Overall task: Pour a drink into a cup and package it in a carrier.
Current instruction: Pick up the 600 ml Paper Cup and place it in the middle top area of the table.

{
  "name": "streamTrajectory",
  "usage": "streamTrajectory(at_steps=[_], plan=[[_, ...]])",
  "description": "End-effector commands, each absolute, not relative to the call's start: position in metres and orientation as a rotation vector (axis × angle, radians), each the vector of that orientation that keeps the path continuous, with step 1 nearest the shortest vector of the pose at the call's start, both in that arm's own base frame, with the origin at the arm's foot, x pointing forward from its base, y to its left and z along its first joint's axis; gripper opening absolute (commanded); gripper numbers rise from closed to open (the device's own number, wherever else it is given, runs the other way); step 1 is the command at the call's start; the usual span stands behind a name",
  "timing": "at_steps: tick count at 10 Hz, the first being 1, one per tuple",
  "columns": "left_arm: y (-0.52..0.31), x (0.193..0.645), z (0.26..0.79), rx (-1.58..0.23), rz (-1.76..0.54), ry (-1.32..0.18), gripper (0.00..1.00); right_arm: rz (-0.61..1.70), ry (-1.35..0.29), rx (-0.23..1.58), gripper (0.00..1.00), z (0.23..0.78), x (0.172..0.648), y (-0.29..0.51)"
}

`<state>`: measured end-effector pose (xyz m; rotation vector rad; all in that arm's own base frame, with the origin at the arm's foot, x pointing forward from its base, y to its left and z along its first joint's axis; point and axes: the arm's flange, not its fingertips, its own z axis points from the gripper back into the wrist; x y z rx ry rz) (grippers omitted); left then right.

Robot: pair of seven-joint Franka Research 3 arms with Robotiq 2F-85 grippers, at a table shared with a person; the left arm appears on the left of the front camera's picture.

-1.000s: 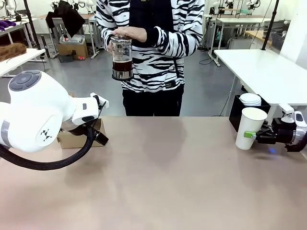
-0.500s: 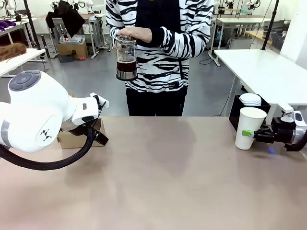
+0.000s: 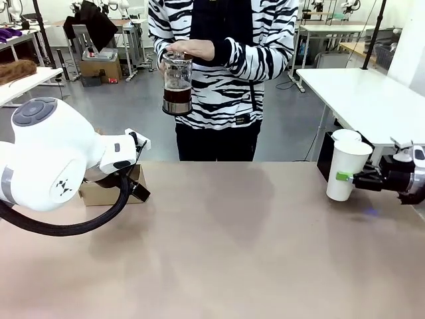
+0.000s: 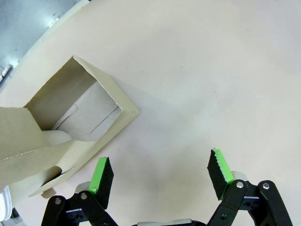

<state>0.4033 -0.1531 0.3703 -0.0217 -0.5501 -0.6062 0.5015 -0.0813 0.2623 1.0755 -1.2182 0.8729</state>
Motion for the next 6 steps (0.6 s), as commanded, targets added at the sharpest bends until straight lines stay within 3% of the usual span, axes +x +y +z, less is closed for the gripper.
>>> streamTrajectory(at_steps=[1, 3, 6], plan=[[-0.152, 0.403, 0.370, -0.024, -0.605, -0.551, 1.00, 0.809, -1.184, 1.054, 0.80, 0.313, 0.495, -0.028], [-0.152, 0.403, 0.370, -0.024, -0.605, -0.551, 1.00, 0.819, -1.167, 1.064, 0.80, 0.332, 0.515, 0.032], [-0.152, 0.403, 0.370, -0.024, -0.605, -0.551, 1.00, 0.819, -1.211, 1.031, 0.80, 0.310, 0.556, 0.114]])
